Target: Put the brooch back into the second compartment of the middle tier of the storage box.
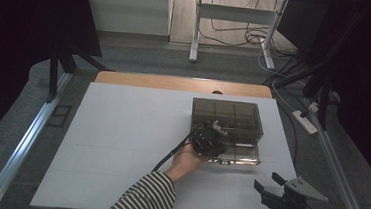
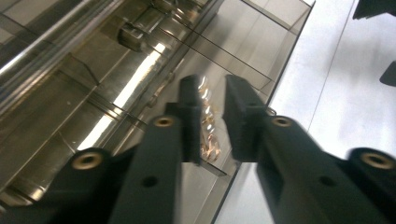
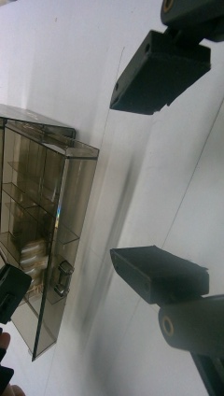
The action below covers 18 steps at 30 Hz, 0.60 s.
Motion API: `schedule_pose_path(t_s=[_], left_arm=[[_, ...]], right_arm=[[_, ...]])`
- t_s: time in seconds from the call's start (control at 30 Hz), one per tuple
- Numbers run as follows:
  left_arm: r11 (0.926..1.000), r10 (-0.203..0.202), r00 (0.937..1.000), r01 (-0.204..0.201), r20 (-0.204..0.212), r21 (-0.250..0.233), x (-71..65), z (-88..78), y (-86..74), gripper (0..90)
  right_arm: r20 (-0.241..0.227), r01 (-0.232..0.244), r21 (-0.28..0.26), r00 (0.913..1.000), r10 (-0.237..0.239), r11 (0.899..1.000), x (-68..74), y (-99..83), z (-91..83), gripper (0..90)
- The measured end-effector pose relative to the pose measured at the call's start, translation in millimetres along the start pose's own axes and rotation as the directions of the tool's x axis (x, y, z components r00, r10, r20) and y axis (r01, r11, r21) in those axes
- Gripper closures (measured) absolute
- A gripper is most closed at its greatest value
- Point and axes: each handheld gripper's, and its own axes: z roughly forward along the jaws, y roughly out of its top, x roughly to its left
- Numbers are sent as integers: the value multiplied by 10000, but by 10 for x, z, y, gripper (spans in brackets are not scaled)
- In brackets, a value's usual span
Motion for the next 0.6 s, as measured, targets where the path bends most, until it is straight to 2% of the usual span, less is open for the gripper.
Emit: schedule_pose_path(t_s=[0.27,0.6], left_arm=[[9999,-27,9999,26,-106,-117,9,-104,-66,658],[9987,-295,9990,280,-334,-427,82,-287,-198,594]], right_arm=[[-4,3,6,10000,-3,10000,0,0,1,237],[19,-1,30,10000,1,10000,5,1,5,237]])
